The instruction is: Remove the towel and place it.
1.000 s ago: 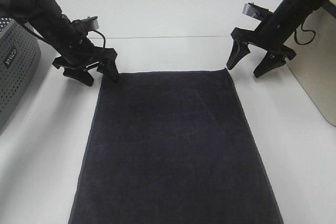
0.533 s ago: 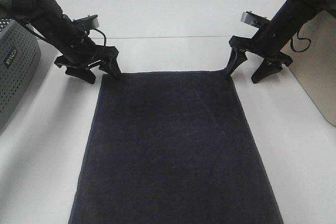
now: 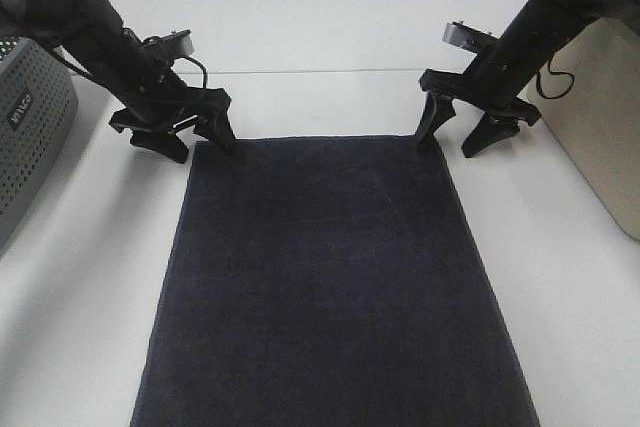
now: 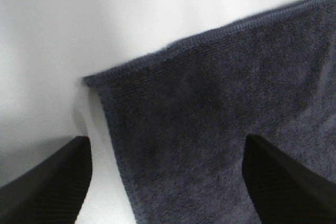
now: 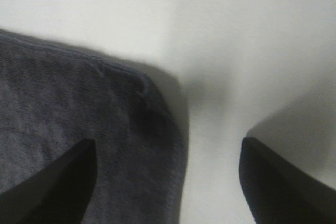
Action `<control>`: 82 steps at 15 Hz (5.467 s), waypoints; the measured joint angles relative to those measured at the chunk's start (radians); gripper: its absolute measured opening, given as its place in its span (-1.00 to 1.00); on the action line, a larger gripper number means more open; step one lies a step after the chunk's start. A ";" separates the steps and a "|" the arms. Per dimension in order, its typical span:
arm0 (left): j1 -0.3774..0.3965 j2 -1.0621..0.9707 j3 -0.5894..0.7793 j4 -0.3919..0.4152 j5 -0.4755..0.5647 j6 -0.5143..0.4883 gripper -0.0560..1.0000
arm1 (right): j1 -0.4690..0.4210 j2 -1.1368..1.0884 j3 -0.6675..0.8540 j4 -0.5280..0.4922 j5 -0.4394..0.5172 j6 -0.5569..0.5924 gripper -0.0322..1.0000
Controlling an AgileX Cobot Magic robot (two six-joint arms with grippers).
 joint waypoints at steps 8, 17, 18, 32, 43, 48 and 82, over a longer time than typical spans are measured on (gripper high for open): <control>-0.073 0.024 -0.009 -0.065 -0.049 0.000 0.33 | 0.100 0.021 -0.004 0.008 -0.057 0.024 0.12; -0.073 0.036 -0.008 -0.043 -0.072 0.031 -0.88 | 0.099 0.032 -0.004 -0.002 -0.065 0.026 -0.90; -0.073 0.036 -0.008 -0.042 -0.075 0.042 -0.88 | 0.099 0.032 -0.011 -0.008 -0.064 0.026 -0.90; -0.073 0.052 -0.273 0.050 -0.345 0.057 -0.88 | 0.102 0.069 -0.349 -0.072 -0.299 -0.020 -0.90; -0.076 0.101 -0.273 0.049 -0.587 0.166 -0.88 | 0.102 0.120 -0.351 -0.041 -0.496 -0.063 -0.90; -0.083 0.159 -0.280 0.043 -0.663 0.183 -0.88 | 0.102 0.139 -0.351 -0.042 -0.582 -0.063 -0.90; -0.085 0.281 -0.409 0.000 -0.728 0.180 0.40 | 0.102 0.204 -0.352 -0.047 -0.565 -0.088 0.37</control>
